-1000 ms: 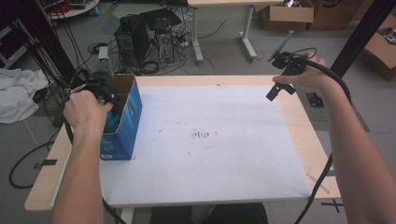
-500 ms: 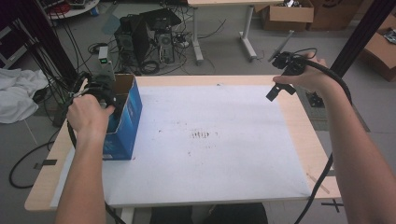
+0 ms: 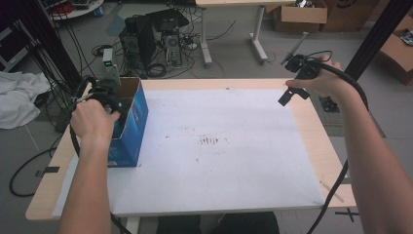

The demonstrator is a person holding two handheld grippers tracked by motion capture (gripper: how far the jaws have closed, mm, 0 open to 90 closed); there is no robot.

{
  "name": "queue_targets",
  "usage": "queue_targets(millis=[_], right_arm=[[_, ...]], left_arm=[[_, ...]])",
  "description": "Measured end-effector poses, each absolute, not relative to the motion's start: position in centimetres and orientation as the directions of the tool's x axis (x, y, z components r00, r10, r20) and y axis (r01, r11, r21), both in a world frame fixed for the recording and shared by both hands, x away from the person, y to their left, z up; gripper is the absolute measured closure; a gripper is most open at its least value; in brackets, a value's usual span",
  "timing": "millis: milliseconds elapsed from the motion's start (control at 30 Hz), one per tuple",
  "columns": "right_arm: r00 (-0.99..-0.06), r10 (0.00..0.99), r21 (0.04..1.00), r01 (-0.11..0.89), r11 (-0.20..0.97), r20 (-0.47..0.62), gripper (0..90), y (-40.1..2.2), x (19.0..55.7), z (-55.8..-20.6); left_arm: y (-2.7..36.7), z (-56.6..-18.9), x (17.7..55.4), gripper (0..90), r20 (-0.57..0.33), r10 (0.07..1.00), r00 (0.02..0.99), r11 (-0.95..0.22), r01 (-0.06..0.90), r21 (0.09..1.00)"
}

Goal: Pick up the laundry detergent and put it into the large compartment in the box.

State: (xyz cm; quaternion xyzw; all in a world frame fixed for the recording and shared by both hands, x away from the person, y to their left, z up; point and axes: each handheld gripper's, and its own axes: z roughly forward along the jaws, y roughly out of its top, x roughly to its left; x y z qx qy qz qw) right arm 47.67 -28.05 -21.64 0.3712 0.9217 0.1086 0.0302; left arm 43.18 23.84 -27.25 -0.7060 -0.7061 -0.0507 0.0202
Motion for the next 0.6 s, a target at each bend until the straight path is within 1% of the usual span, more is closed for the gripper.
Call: queue_targets(millis=[67, 233, 433, 500, 600], right_arm=[[-0.724, 0.690, 0.223, 0.677, 0.702, 0.027, 16.5, -28.1, 47.6, -21.6], [-0.723, 0.690, 0.224, 0.677, 0.701, 0.026, 16.5, -28.2, 47.6, -21.6], [-0.721, 0.692, 0.226, 0.679, 0.698, 0.029, 16.6, -28.3, 47.5, -21.6], [-0.722, 0.691, 0.225, 0.679, 0.699, 0.031, 16.6, -28.3, 47.5, -21.6], [-0.723, 0.691, 0.230, 0.677, 0.699, 0.029, 16.6, -28.3, 47.5, -21.6]], left_arm=[[23.9, -27.2, 43.2, 36.7, 0.089, 0.996, -0.001, -0.003, 0.999, 0.041], [23.9, -27.0, 43.1, 31.2, 0.067, 0.998, -0.012, 0.009, 0.999, 0.046], [23.9, -26.1, 42.8, 27.2, 0.077, 0.997, -0.013, 0.008, 0.998, 0.068], [23.8, -25.6, 42.7, 25.9, 0.065, 0.998, -0.011, 0.006, 0.997, 0.073], [23.4, -24.5, 42.6, 24.7, 0.087, 0.996, -0.002, -0.006, 0.996, 0.089]])
